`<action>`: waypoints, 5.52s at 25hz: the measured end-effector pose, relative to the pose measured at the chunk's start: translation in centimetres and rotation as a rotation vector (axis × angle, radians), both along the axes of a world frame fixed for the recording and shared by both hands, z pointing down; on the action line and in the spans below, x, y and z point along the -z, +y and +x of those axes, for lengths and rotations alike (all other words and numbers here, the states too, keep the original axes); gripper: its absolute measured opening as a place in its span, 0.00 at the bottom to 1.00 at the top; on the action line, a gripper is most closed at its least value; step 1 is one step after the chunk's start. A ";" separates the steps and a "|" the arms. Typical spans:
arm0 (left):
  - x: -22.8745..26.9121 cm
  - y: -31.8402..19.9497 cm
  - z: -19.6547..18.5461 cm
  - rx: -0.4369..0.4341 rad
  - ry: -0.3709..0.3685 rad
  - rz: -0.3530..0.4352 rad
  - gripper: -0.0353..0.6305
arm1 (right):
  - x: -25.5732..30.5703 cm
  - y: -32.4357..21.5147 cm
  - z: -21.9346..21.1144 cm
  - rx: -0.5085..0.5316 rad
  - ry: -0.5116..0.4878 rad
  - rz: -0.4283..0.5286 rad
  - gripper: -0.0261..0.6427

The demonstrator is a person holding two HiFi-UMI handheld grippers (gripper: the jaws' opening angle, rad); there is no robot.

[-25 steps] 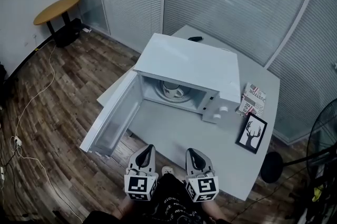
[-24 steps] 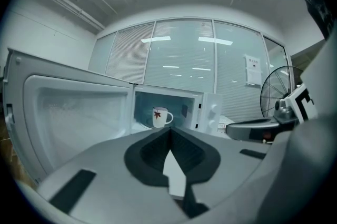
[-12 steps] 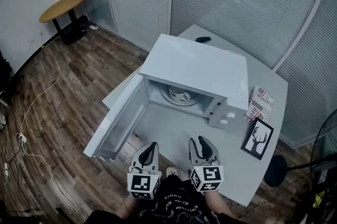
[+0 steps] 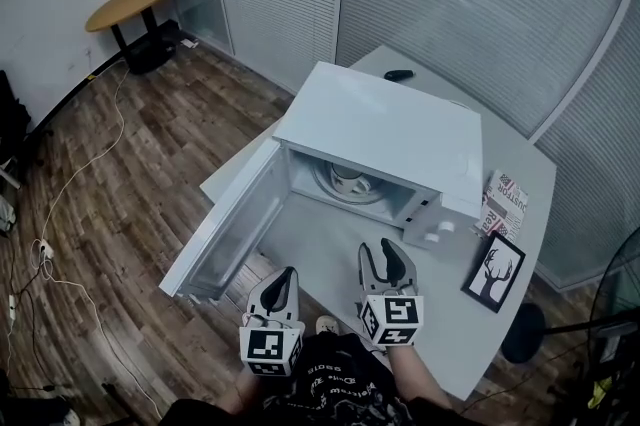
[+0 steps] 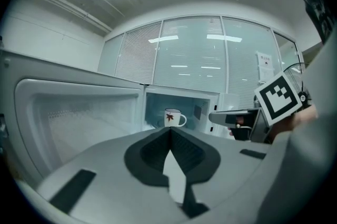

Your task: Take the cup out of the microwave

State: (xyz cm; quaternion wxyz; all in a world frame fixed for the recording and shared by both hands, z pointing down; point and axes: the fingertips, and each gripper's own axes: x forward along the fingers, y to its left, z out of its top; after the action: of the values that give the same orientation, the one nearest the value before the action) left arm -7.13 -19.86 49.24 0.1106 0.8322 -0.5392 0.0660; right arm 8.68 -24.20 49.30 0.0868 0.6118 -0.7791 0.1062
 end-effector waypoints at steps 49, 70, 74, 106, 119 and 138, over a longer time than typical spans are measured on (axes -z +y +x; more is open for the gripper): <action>-2.0 -0.7 -2.7 0.113 -0.080 -0.048 0.06 | -5.2 -13.5 1.0 -0.039 0.149 -0.112 0.26; -2.5 -0.4 -3.0 0.118 -0.108 -0.071 0.06 | -7.2 -15.8 1.7 -0.095 0.155 -0.156 0.26; -2.6 -0.4 -2.8 0.111 -0.118 -0.074 0.06 | -7.6 -16.3 1.6 -0.096 0.160 -0.161 0.26; -3.4 -0.5 -0.7 0.011 -0.153 -0.120 0.06 | -7.9 -18.1 3.3 -0.169 0.065 -0.135 0.12; -3.3 -0.3 -0.8 0.018 -0.154 -0.108 0.06 | -6.7 -17.8 4.0 -0.167 0.015 -0.078 0.11; -3.0 0.2 -0.2 0.019 -0.103 -0.095 0.06 | -5.3 -15.0 3.2 -0.089 0.015 -0.034 0.10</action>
State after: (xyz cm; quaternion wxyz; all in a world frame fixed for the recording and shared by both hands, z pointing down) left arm -7.32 -19.62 52.26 0.1230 0.8164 -0.5483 0.1332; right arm 11.93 -39.20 54.55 0.0981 0.6452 -0.7484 0.1184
